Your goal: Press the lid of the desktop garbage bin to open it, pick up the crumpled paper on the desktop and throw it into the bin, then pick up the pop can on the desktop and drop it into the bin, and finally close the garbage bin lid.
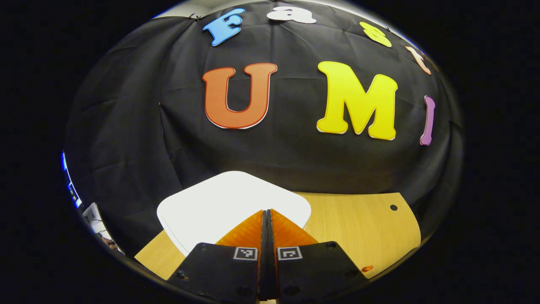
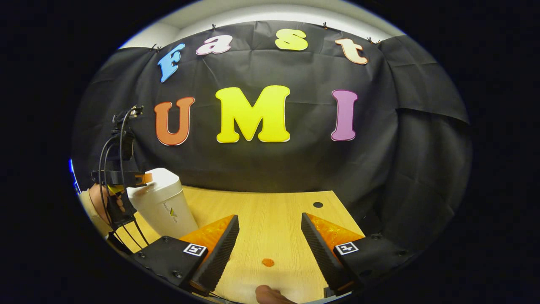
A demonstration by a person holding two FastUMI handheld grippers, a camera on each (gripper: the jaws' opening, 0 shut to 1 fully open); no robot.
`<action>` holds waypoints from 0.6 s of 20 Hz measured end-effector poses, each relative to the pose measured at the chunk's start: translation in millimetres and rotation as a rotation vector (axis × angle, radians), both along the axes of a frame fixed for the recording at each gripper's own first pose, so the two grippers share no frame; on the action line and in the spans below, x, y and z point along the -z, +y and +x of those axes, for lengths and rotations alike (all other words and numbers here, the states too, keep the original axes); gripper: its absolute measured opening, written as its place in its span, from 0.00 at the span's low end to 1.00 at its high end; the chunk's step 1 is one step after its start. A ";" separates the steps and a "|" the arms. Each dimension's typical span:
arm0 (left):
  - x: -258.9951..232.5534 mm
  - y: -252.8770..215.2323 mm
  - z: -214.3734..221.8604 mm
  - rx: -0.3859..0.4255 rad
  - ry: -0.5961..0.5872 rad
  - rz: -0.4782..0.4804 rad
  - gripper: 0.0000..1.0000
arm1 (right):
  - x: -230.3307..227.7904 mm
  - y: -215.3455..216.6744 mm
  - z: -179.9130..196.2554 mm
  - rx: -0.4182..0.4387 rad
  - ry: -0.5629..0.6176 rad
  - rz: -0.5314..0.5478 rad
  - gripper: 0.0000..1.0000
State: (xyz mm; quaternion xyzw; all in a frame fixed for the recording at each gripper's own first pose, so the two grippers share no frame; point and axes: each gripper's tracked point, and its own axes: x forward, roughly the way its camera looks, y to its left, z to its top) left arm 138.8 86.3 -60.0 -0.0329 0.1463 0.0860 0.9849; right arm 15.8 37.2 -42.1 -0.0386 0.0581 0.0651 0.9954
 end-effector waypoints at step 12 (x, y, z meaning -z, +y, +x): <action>-5.6 1.2 -3.2 -0.027 0.037 0.047 0.03 | 23.6 -23.0 14.1 -0.049 0.073 0.047 0.93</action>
